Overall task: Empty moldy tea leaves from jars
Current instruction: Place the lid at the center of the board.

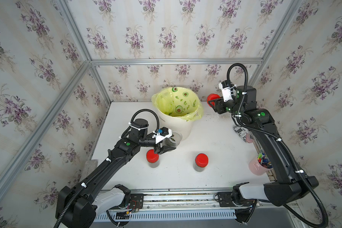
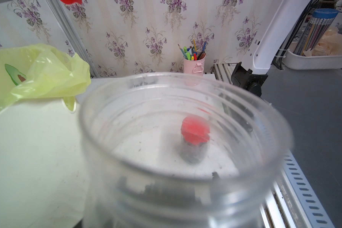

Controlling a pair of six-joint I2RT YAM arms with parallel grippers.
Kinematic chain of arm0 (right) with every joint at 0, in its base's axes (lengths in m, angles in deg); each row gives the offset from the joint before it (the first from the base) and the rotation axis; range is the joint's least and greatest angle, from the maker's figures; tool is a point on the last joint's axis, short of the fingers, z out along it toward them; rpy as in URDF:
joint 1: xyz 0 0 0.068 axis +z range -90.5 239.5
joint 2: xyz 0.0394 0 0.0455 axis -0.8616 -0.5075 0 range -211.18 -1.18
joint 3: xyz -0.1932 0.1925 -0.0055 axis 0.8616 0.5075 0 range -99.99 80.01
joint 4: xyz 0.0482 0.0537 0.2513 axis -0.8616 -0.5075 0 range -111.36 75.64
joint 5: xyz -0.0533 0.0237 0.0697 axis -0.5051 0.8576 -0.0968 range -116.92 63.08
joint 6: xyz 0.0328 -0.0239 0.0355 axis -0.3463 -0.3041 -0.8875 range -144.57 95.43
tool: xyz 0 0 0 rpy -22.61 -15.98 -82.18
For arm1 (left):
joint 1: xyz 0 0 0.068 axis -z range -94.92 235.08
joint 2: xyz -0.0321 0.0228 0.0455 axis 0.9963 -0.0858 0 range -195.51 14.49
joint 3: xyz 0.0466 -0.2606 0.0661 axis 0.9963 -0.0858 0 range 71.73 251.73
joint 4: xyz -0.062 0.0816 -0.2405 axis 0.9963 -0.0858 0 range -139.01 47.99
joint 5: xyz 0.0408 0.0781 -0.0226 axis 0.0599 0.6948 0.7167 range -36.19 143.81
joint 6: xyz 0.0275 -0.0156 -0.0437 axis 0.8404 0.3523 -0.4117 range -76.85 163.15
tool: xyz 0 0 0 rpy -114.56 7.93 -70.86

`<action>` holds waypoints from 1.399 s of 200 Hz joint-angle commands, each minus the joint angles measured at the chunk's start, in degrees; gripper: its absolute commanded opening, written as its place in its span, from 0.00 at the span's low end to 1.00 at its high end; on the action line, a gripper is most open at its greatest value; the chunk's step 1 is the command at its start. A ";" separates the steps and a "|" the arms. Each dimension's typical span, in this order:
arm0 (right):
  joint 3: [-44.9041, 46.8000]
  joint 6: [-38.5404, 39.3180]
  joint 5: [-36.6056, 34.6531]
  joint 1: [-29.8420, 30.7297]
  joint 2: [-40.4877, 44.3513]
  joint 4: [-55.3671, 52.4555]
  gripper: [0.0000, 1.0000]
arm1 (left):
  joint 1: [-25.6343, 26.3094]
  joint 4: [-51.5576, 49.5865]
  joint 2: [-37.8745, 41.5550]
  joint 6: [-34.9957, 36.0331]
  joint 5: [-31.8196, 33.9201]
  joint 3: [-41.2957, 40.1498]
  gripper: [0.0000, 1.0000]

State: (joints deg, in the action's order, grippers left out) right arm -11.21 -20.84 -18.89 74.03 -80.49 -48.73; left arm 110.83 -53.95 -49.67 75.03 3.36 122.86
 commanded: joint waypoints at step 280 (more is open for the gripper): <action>4.66 -12.78 6.65 -4.33 -33.63 18.89 0.31 | 0.04 1.39 -0.04 1.01 3.23 0.53 0.53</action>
State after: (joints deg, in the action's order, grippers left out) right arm -5.83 -32.69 -11.35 69.72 -112.67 -31.00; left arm 110.88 -53.95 -49.73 75.22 6.48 123.00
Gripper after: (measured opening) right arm 0.572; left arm 0.679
